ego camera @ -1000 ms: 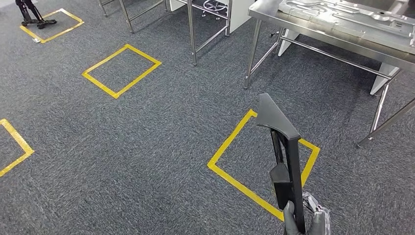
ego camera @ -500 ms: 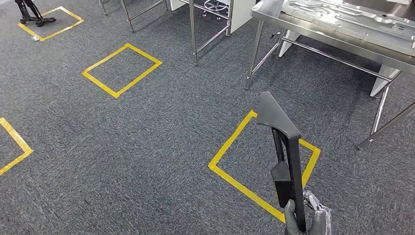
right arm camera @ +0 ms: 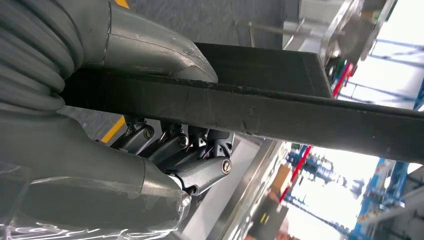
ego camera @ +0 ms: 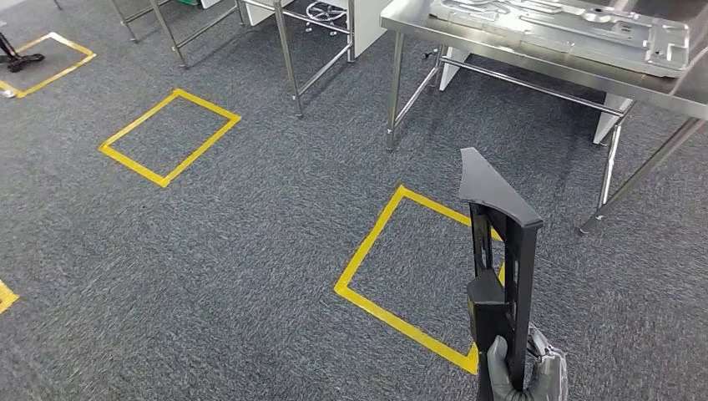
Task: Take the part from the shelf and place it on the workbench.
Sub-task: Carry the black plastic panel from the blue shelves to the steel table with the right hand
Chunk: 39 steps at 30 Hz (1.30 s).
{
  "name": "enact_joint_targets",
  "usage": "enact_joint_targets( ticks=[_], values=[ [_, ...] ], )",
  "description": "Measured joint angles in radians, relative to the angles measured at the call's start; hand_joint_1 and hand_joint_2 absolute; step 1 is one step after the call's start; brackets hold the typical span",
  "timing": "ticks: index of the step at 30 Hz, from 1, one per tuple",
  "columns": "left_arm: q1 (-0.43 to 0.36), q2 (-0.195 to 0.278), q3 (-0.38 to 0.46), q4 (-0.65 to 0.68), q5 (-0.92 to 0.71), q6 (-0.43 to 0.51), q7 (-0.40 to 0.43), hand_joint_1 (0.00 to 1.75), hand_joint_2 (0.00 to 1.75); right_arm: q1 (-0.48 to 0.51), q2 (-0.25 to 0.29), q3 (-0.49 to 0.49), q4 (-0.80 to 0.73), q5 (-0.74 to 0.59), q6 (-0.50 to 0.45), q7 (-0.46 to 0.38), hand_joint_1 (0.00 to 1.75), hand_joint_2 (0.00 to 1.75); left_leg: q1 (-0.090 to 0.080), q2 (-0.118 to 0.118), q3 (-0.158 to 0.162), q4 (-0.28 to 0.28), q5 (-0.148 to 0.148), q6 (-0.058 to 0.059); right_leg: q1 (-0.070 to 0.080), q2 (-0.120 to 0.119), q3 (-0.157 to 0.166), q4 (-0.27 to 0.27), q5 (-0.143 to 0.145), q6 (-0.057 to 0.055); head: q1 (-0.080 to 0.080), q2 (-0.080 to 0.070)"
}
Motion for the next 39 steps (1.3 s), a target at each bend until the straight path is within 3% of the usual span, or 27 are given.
enact_joint_targets(
  ticks=[2,4,6,8,9,10,11,12,13,15,16,19,21,23,25,26,27,29,30,32,36,37,39],
  values=[
    [-0.001,0.002,0.004,0.000,-0.001,-0.001,0.000,0.00,0.00,-0.001,0.000,0.000,0.000,-0.004,0.004,0.005,1.75,1.75,-0.004,-0.021,0.019,-0.041,-0.002,0.006,-0.006,0.021,-0.005,0.000,-0.001,0.012,0.000,0.000],
    [-0.004,0.002,0.008,0.000,-0.003,-0.002,-0.001,0.00,0.00,-0.001,0.001,0.000,0.000,-0.008,0.009,0.014,1.75,1.75,-0.004,-0.001,0.031,-0.059,0.000,0.011,-0.011,0.031,-0.007,-0.004,-0.001,0.026,0.000,0.000],
    [-0.005,0.000,0.012,0.000,-0.005,-0.004,-0.002,0.00,0.00,-0.005,0.001,0.000,-0.001,-0.011,0.012,0.019,1.75,1.75,0.001,0.023,0.045,-0.081,0.006,0.020,-0.010,-0.013,-0.022,0.032,-0.025,0.035,0.003,0.000],
    [-0.002,0.000,0.014,0.000,-0.007,-0.007,-0.003,0.00,0.00,-0.013,0.001,0.000,0.000,-0.016,0.013,0.022,1.75,1.75,0.001,0.050,0.056,-0.091,0.004,0.027,-0.011,-0.071,-0.079,0.141,-0.077,0.043,0.005,0.000],
    [0.000,0.000,0.015,0.000,-0.008,-0.008,-0.003,0.00,0.00,-0.015,0.001,0.000,0.000,-0.018,0.013,0.024,1.75,1.75,0.001,0.064,0.060,-0.091,0.000,0.027,-0.013,-0.083,-0.116,0.203,-0.099,0.048,0.006,0.000],
    [0.001,0.000,0.015,0.000,-0.009,-0.010,-0.003,0.00,0.00,-0.016,0.001,0.000,0.000,-0.019,0.013,0.026,1.75,1.75,0.000,0.078,0.064,-0.090,-0.005,0.026,-0.014,-0.088,-0.141,0.243,-0.104,0.052,0.006,0.000],
    [0.001,-0.001,0.016,0.000,-0.010,-0.011,-0.003,0.00,0.00,-0.015,0.001,-0.001,0.000,-0.020,0.013,0.028,1.75,1.75,0.000,0.091,0.070,-0.090,-0.011,0.025,-0.015,-0.091,-0.150,0.249,-0.090,0.055,0.006,0.000],
    [0.001,-0.001,0.016,0.000,-0.012,-0.012,-0.003,0.00,0.00,-0.015,0.001,-0.001,0.000,-0.021,0.012,0.030,1.75,1.75,0.000,0.104,0.078,-0.089,-0.017,0.023,-0.016,-0.097,-0.141,0.220,-0.058,0.057,0.006,0.000],
    [0.001,-0.002,0.016,0.000,-0.014,-0.012,-0.003,0.00,0.00,-0.016,0.001,-0.001,0.000,-0.020,0.010,0.032,1.75,1.75,0.000,0.113,0.088,-0.088,-0.025,0.019,-0.017,-0.106,-0.114,0.158,-0.015,0.057,0.006,0.000],
    [-0.001,-0.003,0.017,0.000,-0.016,-0.013,-0.005,0.00,0.00,-0.018,0.001,-0.001,0.000,-0.012,0.000,0.035,1.75,1.75,-0.002,0.126,0.100,-0.084,-0.042,0.008,-0.013,-0.125,-0.057,0.041,0.034,0.049,0.006,0.000],
    [-0.004,-0.003,0.017,0.000,-0.017,-0.014,-0.007,0.00,0.00,-0.018,0.002,-0.001,0.000,-0.007,-0.007,0.036,1.75,1.75,-0.004,0.130,0.103,-0.083,-0.048,0.002,-0.010,-0.130,-0.042,0.009,0.039,0.043,0.005,0.000],
    [-0.013,-0.003,0.018,0.000,-0.021,-0.014,-0.016,0.00,0.00,-0.016,0.006,-0.002,-0.001,0.001,-0.020,0.040,1.75,1.75,-0.005,0.140,0.115,-0.087,-0.060,-0.014,-0.006,-0.123,-0.033,-0.007,0.025,0.022,0.004,0.000],
    [-0.015,-0.004,0.018,0.000,-0.023,-0.014,-0.020,0.00,0.00,-0.017,0.008,-0.003,-0.004,0.002,-0.024,0.041,1.75,1.75,-0.001,0.117,0.110,-0.051,-0.082,-0.024,-0.010,-0.117,-0.016,-0.017,0.019,0.009,0.001,0.000],
    [-0.011,-0.006,0.018,0.001,-0.024,-0.014,-0.021,0.00,0.00,-0.020,0.013,-0.004,-0.006,0.003,-0.026,0.041,1.75,1.75,0.002,0.080,0.046,0.070,-0.129,-0.029,-0.012,-0.112,0.000,-0.022,0.010,-0.003,-0.003,0.000],
    [-0.004,-0.008,0.018,0.001,-0.024,-0.014,-0.022,0.00,0.00,-0.022,0.016,-0.004,-0.006,0.004,-0.026,0.042,1.75,1.75,0.003,0.066,-0.043,0.203,-0.160,-0.033,-0.010,-0.100,0.013,-0.022,-0.003,-0.007,-0.004,0.000],
    [0.000,-0.008,0.018,0.001,-0.024,-0.015,-0.022,0.00,0.00,-0.021,0.016,-0.005,-0.006,0.006,-0.027,0.042,1.75,1.75,0.003,0.065,-0.071,0.227,-0.146,-0.033,-0.009,-0.092,0.023,-0.022,-0.011,-0.007,-0.005,0.000],
    [0.003,-0.008,0.018,0.001,-0.024,-0.015,-0.022,0.00,0.00,-0.020,0.017,-0.005,-0.006,0.007,-0.028,0.042,1.75,1.75,0.003,0.064,-0.079,0.211,-0.111,-0.031,-0.009,-0.085,0.036,-0.022,-0.020,-0.005,-0.005,0.000],
    [0.005,-0.008,0.019,0.001,-0.025,-0.015,-0.023,0.00,0.00,-0.019,0.018,-0.006,-0.007,0.010,-0.030,0.042,1.75,1.75,0.002,0.063,-0.052,0.096,-0.011,-0.022,-0.009,-0.077,0.064,-0.022,-0.040,0.000,-0.004,0.000],
    [0.005,-0.008,0.019,0.001,-0.025,-0.016,-0.023,0.00,0.00,-0.020,0.020,-0.006,-0.007,0.011,-0.032,0.042,1.75,1.75,-0.001,0.062,-0.034,0.040,0.019,-0.016,-0.008,-0.074,0.074,-0.022,-0.050,0.005,-0.004,0.000],
    [0.003,-0.008,0.020,0.001,-0.025,-0.016,-0.024,0.00,0.00,-0.020,0.022,-0.007,-0.009,0.012,-0.035,0.041,1.75,1.75,-0.007,0.062,-0.008,-0.022,0.021,-0.004,-0.007,-0.070,0.084,-0.023,-0.062,0.017,-0.005,0.000],
    [0.003,-0.010,0.021,0.001,-0.025,-0.017,-0.027,0.00,0.00,-0.019,0.024,-0.008,-0.011,0.015,-0.038,0.041,1.75,1.75,-0.005,0.059,0.030,-0.060,-0.002,0.020,-0.007,-0.077,0.081,0.013,-0.058,0.042,-0.005,0.000],
    [0.003,-0.011,0.021,0.001,-0.025,-0.018,-0.027,0.00,0.00,-0.020,0.024,-0.008,-0.012,0.015,-0.039,0.041,1.75,1.75,-0.003,0.059,0.044,-0.068,-0.006,0.025,-0.008,-0.081,0.058,0.054,-0.066,0.045,-0.003,0.000],
    [0.002,-0.012,0.022,0.001,-0.025,-0.018,-0.028,0.00,0.00,-0.021,0.024,-0.008,-0.013,0.015,-0.040,0.040,1.75,1.75,-0.002,0.059,0.064,-0.076,-0.018,0.031,-0.009,-0.086,-0.025,0.170,-0.101,0.051,-0.002,0.000]
  ],
)
